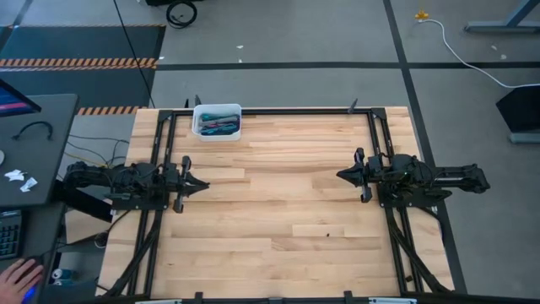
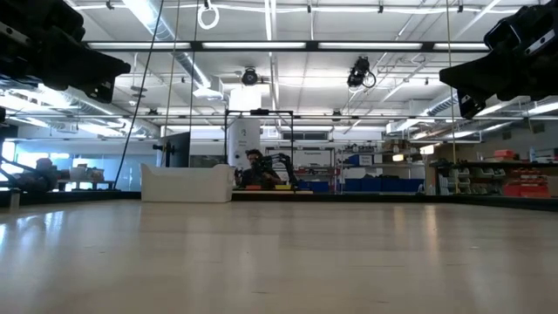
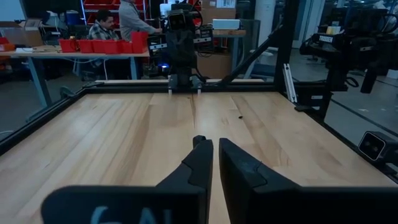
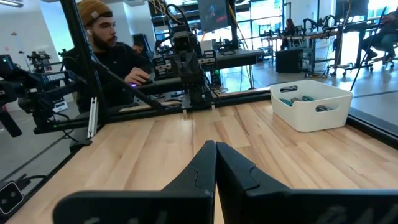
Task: Pick and place USB-C Cables
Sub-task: Return to Home Position
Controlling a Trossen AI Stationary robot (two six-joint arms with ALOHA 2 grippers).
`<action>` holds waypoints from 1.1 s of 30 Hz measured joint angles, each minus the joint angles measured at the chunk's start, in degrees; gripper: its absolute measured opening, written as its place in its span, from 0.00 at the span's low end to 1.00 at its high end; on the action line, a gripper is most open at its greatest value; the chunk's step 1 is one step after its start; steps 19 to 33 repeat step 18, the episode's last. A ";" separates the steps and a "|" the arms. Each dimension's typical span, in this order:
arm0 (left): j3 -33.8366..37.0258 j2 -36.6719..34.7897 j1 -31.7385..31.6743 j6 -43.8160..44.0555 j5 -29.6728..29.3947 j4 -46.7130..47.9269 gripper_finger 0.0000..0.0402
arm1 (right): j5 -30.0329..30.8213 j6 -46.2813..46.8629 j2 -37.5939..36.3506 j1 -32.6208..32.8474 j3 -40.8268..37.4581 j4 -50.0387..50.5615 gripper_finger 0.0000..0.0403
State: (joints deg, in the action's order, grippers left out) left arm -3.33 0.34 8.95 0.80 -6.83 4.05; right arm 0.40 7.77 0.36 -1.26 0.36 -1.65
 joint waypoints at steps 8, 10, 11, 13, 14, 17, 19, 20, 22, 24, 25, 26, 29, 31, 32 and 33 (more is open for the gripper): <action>0.00 0.00 0.00 0.00 0.00 0.00 0.07 | 0.00 0.00 0.00 0.00 0.00 0.00 0.03; 0.00 0.00 0.00 0.02 0.00 0.00 0.06 | -0.01 0.00 0.00 0.00 0.00 0.00 0.03; 0.00 0.00 0.00 0.00 0.00 0.00 0.06 | -0.01 0.00 0.00 0.00 0.00 0.00 0.03; 0.00 0.00 0.00 0.02 0.00 0.00 0.06 | -0.02 0.00 0.00 0.00 0.00 0.00 0.03; 0.00 0.00 0.00 0.02 0.00 0.01 0.06 | -0.02 0.00 0.00 0.00 0.00 0.00 0.03; 0.00 0.00 0.00 0.02 0.00 0.00 0.08 | -0.01 0.00 0.00 0.00 0.00 0.00 0.03; 0.00 0.00 0.00 0.02 0.00 0.02 0.08 | -0.02 0.00 0.00 0.00 0.00 0.00 0.03; 0.00 0.00 0.00 0.02 0.00 0.02 0.08 | -0.02 0.00 0.00 0.00 0.00 0.00 0.03; 0.00 0.00 0.00 0.02 0.00 0.02 0.08 | -0.02 0.00 0.00 0.00 0.00 0.00 0.03; 0.00 0.00 0.00 0.02 0.00 0.02 0.08 | -0.02 0.00 0.00 0.00 0.00 0.00 0.03; 0.00 0.00 0.00 0.02 0.00 0.02 0.08 | -0.02 0.00 0.00 0.00 0.00 0.00 0.03; 0.00 0.00 0.00 0.02 0.00 0.02 0.08 | -0.02 0.00 0.00 0.00 0.00 0.00 0.03; 0.00 0.00 0.00 0.02 0.00 0.02 0.08 | -0.02 0.00 0.00 0.00 0.00 0.00 0.03; 0.00 0.00 0.00 0.02 0.00 0.02 0.08 | -0.02 0.00 0.00 0.00 0.00 0.00 0.03; 0.00 0.00 0.00 0.02 0.00 0.02 0.08 | -0.02 0.00 0.00 0.00 0.00 0.00 0.03; 0.00 0.00 0.00 0.02 0.00 0.02 0.08 | -0.02 0.00 0.00 0.00 0.00 0.00 0.03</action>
